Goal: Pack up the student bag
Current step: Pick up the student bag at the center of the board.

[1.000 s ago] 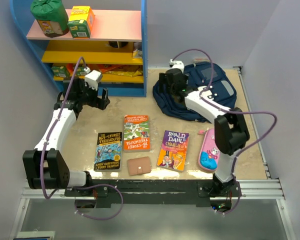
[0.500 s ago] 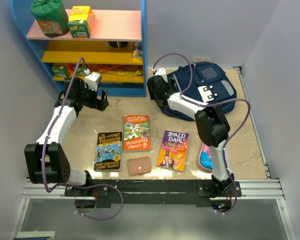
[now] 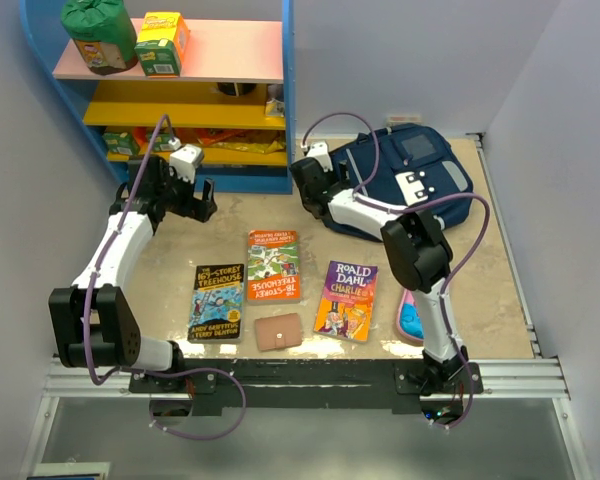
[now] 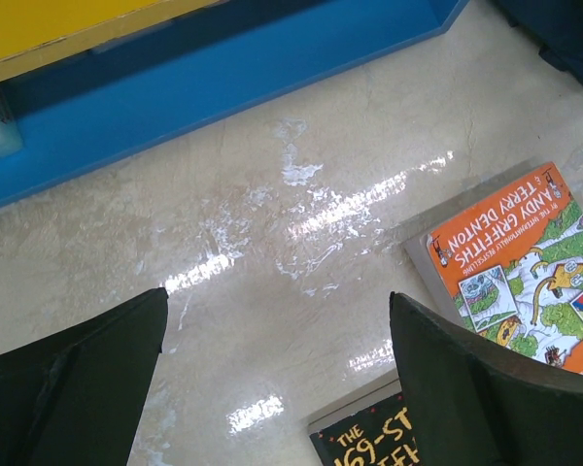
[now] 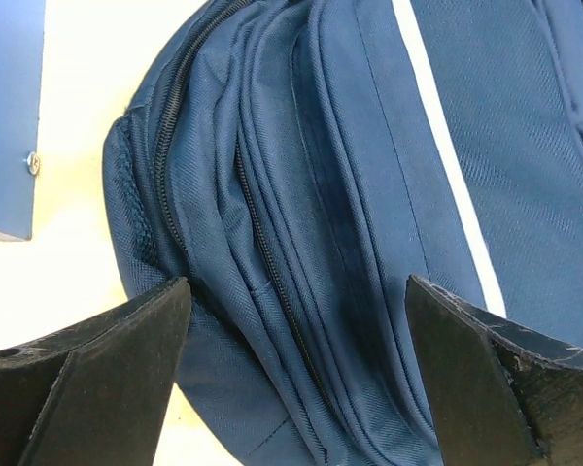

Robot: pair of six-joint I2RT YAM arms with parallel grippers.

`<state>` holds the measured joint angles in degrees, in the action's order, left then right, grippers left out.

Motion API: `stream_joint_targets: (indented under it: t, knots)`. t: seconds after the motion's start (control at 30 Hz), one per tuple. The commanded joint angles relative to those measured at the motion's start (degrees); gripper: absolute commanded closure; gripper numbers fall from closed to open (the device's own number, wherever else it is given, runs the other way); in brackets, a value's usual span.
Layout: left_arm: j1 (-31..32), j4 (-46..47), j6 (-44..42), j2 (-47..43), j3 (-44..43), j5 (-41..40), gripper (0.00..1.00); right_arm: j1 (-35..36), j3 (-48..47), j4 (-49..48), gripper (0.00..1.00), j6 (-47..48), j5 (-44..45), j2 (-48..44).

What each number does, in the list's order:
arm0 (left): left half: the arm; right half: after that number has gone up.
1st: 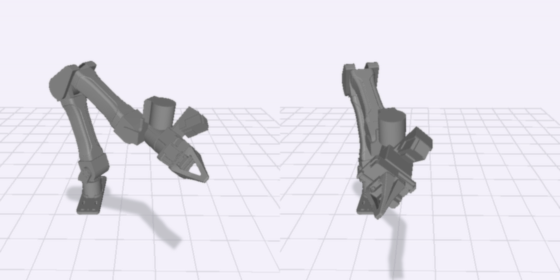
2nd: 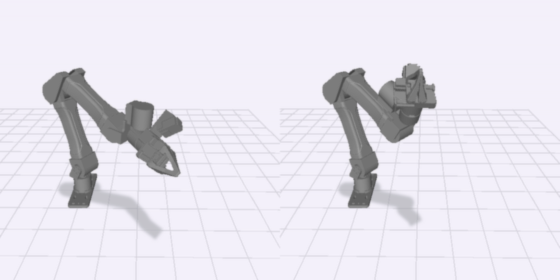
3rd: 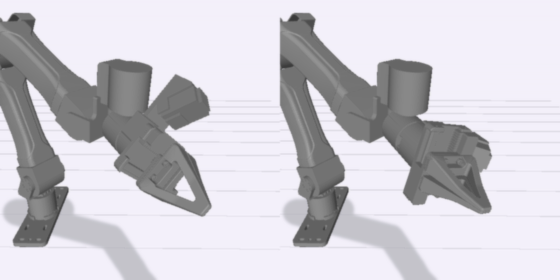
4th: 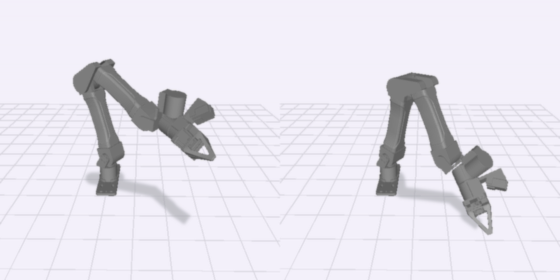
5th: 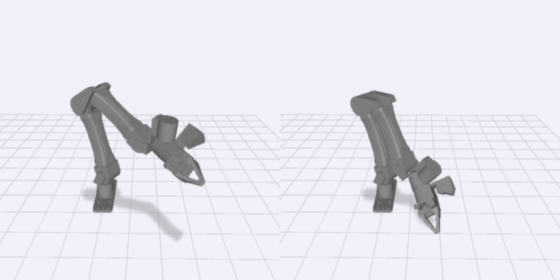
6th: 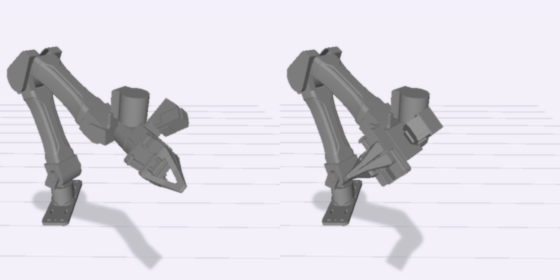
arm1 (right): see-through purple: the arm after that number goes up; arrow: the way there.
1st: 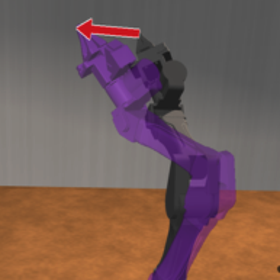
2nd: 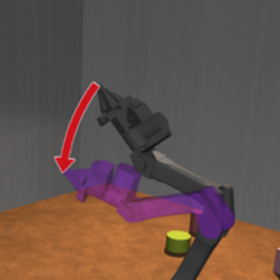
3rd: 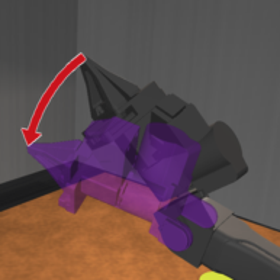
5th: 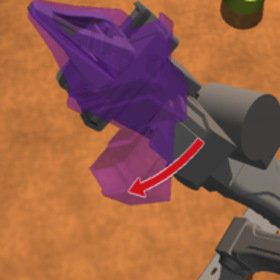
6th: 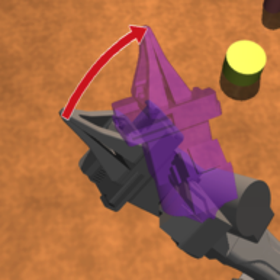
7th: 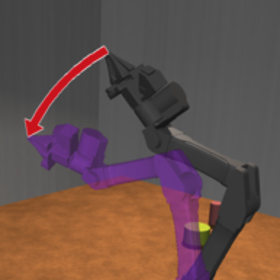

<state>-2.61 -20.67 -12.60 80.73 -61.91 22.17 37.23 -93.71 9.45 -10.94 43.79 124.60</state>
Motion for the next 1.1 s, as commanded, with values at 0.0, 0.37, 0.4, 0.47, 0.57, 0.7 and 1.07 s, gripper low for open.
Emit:
stream_joint_targets:
  t: [0.0, 0.37, 0.4, 0.47, 0.57, 0.7, 1.07]
  knots:
    - [-0.55, 1.07, -1.2, -0.05, 0.91, 0.59, 0.0, 0.73, 3.96, 2.41, 0.06, -3.73, -0.28, -0.14]
    - [-0.47, 0.1, -2.43, -1.54, 1.88, 2.17, 0.0, 1.53, 8.54, 3.73, 0.44, -7.34, -3.18, -0.57]
    - [-0.55, 0.01, -2.6, -1.71, 1.97, 2.08, 0.0, 1.44, 8.81, 3.56, 0.49, -7.25, -2.92, -1.02]
    - [-0.55, -0.08, -2.78, -2.15, 2.14, 2.08, 0.02, 1.53, 9.25, 3.29, 0.68, -7.08, -2.48, -2.59]
    - [-0.55, -0.25, -2.87, -2.68, 2.41, 2.08, 0.04, 1.44, 9.34, 3.03, 0.95, -5.94, -0.82, -4.44]
    - [-0.55, -0.52, -2.96, -3.3, 2.5, 2.52, 0.05, 1.44, 9.34, 2.24, 1.0, -4.01, 1.2, -10.49]
    - [-0.55, -1.66, -2.25, -4.26, 1.53, 3.4, 0.08, 2.92, 7.76, -4.79, 1.0, 18.13, 9.57, -29.75]
